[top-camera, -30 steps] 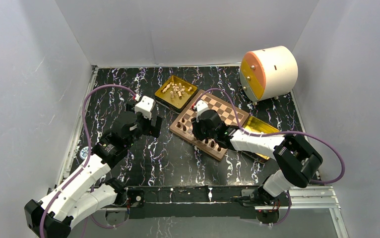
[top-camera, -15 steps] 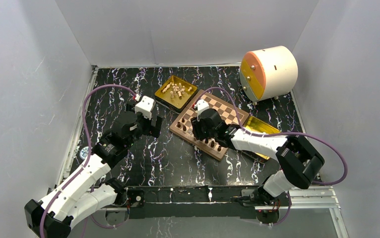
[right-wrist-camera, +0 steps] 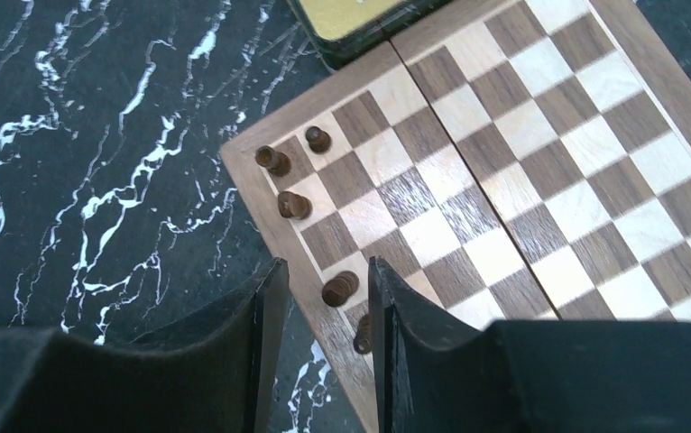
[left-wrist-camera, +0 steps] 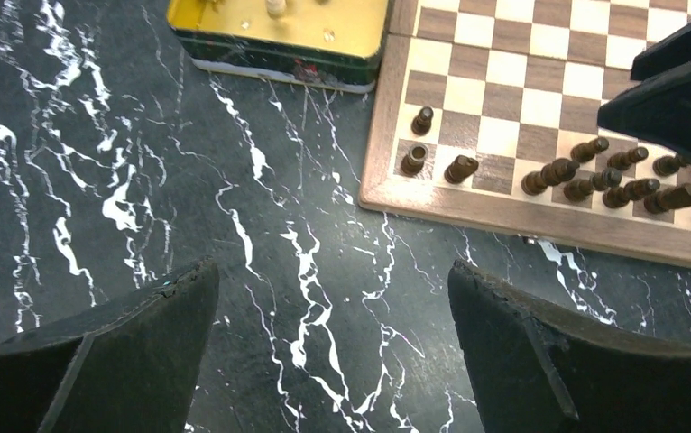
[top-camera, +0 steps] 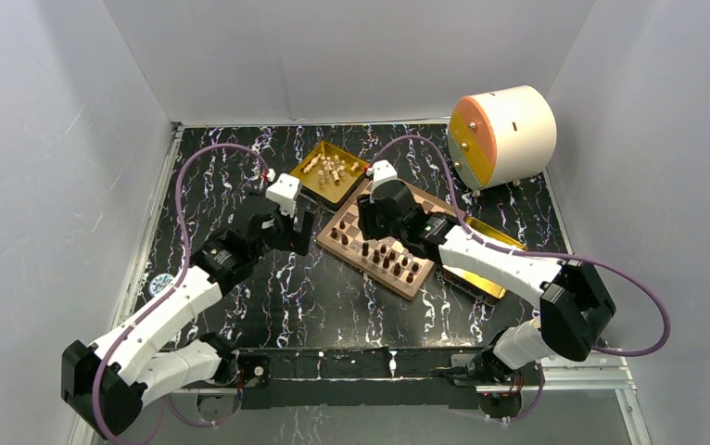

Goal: Set up the chess pieces on the board
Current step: Pick up the chess piece from the storage box.

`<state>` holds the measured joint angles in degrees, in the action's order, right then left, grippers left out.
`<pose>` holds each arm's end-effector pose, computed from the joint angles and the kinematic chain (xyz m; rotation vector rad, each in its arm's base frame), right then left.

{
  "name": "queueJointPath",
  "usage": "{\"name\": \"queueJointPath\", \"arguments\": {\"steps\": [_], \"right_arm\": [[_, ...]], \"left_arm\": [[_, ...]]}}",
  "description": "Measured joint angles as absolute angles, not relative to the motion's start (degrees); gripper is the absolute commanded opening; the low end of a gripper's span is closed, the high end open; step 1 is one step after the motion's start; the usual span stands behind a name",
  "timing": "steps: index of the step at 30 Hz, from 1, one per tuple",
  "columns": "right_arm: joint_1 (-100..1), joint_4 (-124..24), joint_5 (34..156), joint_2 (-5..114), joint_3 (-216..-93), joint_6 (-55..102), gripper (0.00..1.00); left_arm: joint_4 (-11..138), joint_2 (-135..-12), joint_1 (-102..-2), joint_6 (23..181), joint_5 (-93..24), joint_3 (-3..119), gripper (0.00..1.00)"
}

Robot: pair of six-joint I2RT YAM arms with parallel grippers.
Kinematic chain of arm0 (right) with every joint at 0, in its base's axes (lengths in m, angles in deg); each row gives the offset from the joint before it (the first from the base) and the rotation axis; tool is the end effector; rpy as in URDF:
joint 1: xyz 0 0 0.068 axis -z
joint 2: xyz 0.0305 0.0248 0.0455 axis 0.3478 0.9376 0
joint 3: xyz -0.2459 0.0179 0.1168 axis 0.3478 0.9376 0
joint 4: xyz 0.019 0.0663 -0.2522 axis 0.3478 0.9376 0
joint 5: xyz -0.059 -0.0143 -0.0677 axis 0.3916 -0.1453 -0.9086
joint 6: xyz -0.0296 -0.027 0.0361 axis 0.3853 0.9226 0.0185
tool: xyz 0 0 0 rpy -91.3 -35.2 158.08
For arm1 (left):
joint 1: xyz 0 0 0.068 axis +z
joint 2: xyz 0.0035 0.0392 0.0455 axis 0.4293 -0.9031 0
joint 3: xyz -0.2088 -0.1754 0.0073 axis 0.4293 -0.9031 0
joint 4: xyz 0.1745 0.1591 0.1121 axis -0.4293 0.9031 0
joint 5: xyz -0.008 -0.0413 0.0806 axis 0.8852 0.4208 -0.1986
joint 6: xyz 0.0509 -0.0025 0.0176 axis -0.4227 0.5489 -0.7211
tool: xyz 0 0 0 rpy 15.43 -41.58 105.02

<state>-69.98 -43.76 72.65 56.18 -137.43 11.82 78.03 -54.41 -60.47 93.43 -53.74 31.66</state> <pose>0.2190 0.2435 0.2769 -0.4173 2.0703 0.4484 0.1881 -0.1235 0.3071 0.4092 1.9164 -0.2535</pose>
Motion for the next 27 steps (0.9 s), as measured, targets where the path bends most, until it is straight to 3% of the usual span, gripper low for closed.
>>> {"name": "queueJointPath", "arguments": {"steps": [9, 17, 23, 27], "right_arm": [[-68.3, -28.4, 64.9, 52.4, -139.4, 4.6, 0.38], [-58.2, -19.9, 58.8, 42.7, -135.9, -1.5, 0.36], [-47.4, -13.5, 56.1, 41.7, -134.3, -9.2, 0.41], [-41.3, -11.1, 54.9, 41.6, -131.0, -14.4, 0.52]], "left_arm": [[79.4, -56.4, -60.5, 93.6, -50.3, 32.3, 0.89], [78.3, -52.1, -60.5, 92.3, -51.5, 29.4, 0.88], [77.9, -51.9, -60.5, 92.0, -51.4, 29.3, 0.88], [77.9, -51.9, -60.5, 91.9, -51.4, 29.3, 0.88]]}}
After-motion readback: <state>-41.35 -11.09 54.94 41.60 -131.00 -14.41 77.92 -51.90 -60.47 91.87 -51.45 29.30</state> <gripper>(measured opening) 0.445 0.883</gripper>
